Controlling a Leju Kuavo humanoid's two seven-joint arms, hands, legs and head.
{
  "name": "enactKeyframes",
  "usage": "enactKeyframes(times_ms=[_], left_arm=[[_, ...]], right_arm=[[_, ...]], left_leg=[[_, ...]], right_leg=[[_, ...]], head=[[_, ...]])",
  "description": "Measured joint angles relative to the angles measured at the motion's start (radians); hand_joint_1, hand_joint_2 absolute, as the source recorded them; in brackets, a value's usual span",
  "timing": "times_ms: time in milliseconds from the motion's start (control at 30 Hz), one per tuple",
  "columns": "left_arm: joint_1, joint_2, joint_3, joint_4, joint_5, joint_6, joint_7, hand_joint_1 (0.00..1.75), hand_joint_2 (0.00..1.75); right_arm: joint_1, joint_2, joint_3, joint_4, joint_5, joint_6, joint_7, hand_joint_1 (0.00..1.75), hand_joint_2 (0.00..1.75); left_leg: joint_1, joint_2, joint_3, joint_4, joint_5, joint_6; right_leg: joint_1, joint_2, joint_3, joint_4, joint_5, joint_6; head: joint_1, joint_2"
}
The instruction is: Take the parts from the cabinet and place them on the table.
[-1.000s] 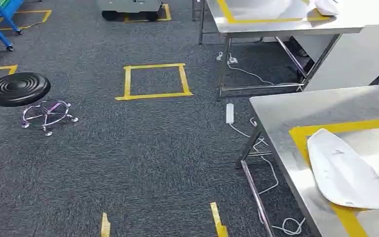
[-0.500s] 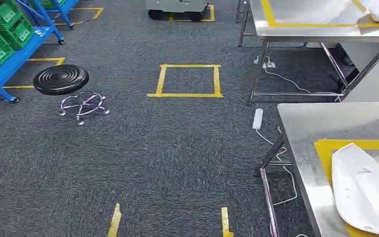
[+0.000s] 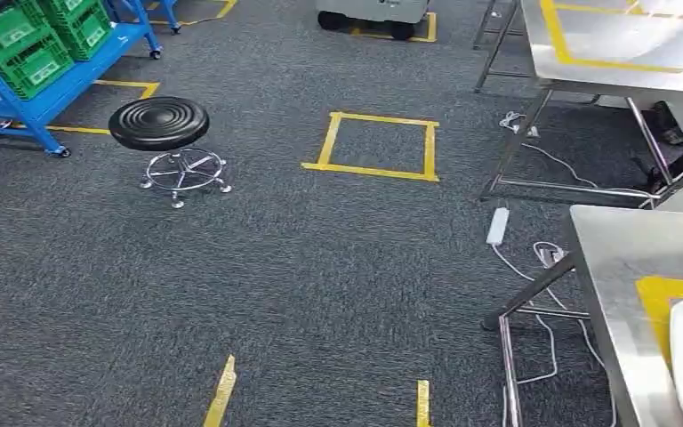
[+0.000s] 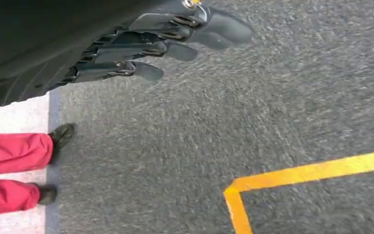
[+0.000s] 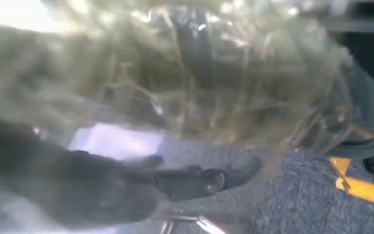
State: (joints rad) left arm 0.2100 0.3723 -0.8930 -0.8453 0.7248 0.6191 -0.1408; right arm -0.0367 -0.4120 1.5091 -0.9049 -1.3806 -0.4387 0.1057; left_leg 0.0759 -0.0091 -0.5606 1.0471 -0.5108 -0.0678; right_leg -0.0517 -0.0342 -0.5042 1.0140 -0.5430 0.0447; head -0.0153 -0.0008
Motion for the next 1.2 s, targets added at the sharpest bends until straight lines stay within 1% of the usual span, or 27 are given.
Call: enactKeyframes(times_ms=[33,67,100,167,200,233,267,300,400,467,500,567,600,733,933,1033,1200], left_arm=[[0.0,0.001,-0.003,-0.002,0.0,0.0,0.0,0.0,0.0],[-0.001,0.003,-0.006,-0.002,0.0,0.0,-0.001,0.0,0.0],[0.0,0.004,-0.008,-0.003,0.0,0.0,-0.001,0.0,0.0],[-0.001,0.006,-0.015,-0.006,0.0,0.0,-0.001,0.0,0.0],[-0.001,0.007,-0.017,-0.007,0.001,0.001,-0.001,0.0,0.0],[-0.001,0.01,-0.02,-0.008,0.006,0.002,-0.001,0.0,0.0],[-0.001,0.012,-0.023,-0.008,0.007,0.003,-0.001,0.0,0.0],[-0.001,0.014,-0.024,-0.01,0.008,0.003,-0.001,0.0,0.0],[-0.001,0.019,-0.026,-0.011,0.013,0.006,-0.001,0.0,0.0],[-0.001,0.021,-0.031,-0.013,0.014,0.006,-0.001,0.0,0.0],[-0.001,0.022,-0.032,-0.015,0.014,0.006,-0.001,0.0,0.0],[-0.001,0.024,-0.036,-0.016,0.015,0.007,-0.001,0.0,0.0],[-0.001,0.026,-0.039,-0.016,0.017,0.007,-0.001,0.0,0.0],[-0.001,0.03,-0.051,-0.022,0.028,0.01,0.0,0.0,0.0],[-0.006,0.037,-0.074,-0.031,0.051,0.012,0.001,0.0,0.0],[-0.01,0.042,-0.085,-0.034,0.075,0.014,-0.002,0.0,0.0],[-0.022,0.052,-0.128,-0.04,0.134,0.021,-0.022,0.0,0.0]], right_arm=[[0.001,0.0,0.0,0.0,0.0,0.0,0.0,0.0,0.0],[0.001,0.0,0.0,0.0,0.0,0.0,0.0,0.0,0.0],[0.0,0.0,0.0,0.0,0.0,-0.001,0.0,0.0,0.0],[0.0,0.0,0.0,0.0,0.0,0.0,0.0,0.0,0.0],[0.0,0.0,0.0,0.0,0.0,0.0,0.0,0.0,0.0],[0.0,0.0,0.0,0.0,-0.002,0.0,0.0,0.0,0.0],[0.0,0.0,0.0,0.0,-0.002,0.0,0.0,0.0,0.0],[0.0,0.0,0.0,0.0,-0.002,0.001,0.0,0.0,0.0],[0.001,0.0,0.0,0.0,-0.003,0.002,0.0,0.0,0.0],[0.001,0.0,0.0,0.0,-0.003,0.002,0.0,0.0,0.0],[0.001,0.0,0.0,0.0,-0.004,0.002,0.0,0.0,0.0],[0.001,0.0,0.0,0.0,-0.005,0.003,0.0,0.0,0.0],[0.001,0.0,0.0,0.0,-0.006,0.003,0.0,0.0,0.0],[0.001,0.0,0.0,0.0,-0.005,0.002,0.0,0.0,0.0],[0.0,0.0,0.0,0.0,-0.003,0.003,0.0,0.0,0.0],[0.0,0.0,0.0,0.0,-0.012,0.006,0.0,0.0,0.0],[0.0,0.0,0.0,0.0,-0.02,0.007,0.0,0.0,0.0]], left_leg=[[-0.004,0.0,0.0,0.0,-0.002,0.007],[-0.007,0.0,0.0,0.0,-0.003,0.014],[-0.009,0.0,0.001,0.0,-0.003,0.017],[-0.012,0.0,0.002,0.0,-0.005,0.02],[-0.014,0.0,0.002,0.0,-0.005,0.021],[-0.016,0.0,0.002,0.0,-0.006,0.022],[-0.016,0.0,0.002,0.0,-0.006,0.022],[-0.017,0.0,0.002,0.0,-0.006,0.022],[-0.016,0.0,0.007,-0.005,-0.005,0.023],[-0.016,0.0,0.011,-0.011,-0.002,0.021],[-0.016,0.0,0.012,-0.013,-0.001,0.018],[-0.016,0.0,0.014,-0.015,0.0,0.017],[-0.016,0.0,0.015,-0.016,0.0,0.017],[-0.015,0.0,0.017,-0.018,0.0,0.017],[-0.015,0.0,0.017,-0.019,0.0,0.016],[-0.015,0.0,0.017,-0.019,0.0,0.016],[-0.015,0.0,0.018,-0.019,0.0,0.016]], right_leg=[[0.0,0.001,0.002,-0.005,0.002,-0.004],[0.0,0.0,0.006,-0.011,-0.001,-0.01],[-0.001,0.0,0.009,-0.017,-0.005,-0.017],[-0.002,0.0,0.01,-0.02,-0.001,-0.008],[-0.003,0.0,0.01,-0.021,-0.001,0.0],[-0.005,0.0,0.01,-0.022,0.0,0.016],[-0.007,0.0,0.01,-0.024,0.0,0.037],[-0.008,-0.001,0.01,-0.024,-0.001,0.048],[-0.007,-0.001,0.01,-0.024,-0.002,0.049],[-0.007,-0.001,0.01,-0.023,-0.002,0.049],[-0.007,-0.001,0.01,-0.022,-0.003,0.048],[-0.007,-0.001,0.009,-0.02,-0.004,0.047],[-0.007,-0.001,0.009,-0.019,-0.005,0.044],[-0.006,-0.001,0.009,-0.016,-0.008,0.041],[-0.006,-0.001,0.009,-0.013,-0.01,0.039],[-0.006,-0.002,0.008,-0.013,-0.01,0.038],[-0.006,-0.002,0.008,-0.012,-0.011,0.038]], head=[[0.0,0.0],[0.0,0.0],[0.0,0.0],[0.0,0.0],[0.0,0.0],[0.0,0.0],[0.0,0.0],[-0.001,0.0],[-0.001,0.0],[-0.001,0.0],[-0.002,0.0],[-0.002,0.0],[-0.001,0.0],[-0.001,0.0],[-0.002,0.0],[-0.001,0.0],[-0.001,0.0]])
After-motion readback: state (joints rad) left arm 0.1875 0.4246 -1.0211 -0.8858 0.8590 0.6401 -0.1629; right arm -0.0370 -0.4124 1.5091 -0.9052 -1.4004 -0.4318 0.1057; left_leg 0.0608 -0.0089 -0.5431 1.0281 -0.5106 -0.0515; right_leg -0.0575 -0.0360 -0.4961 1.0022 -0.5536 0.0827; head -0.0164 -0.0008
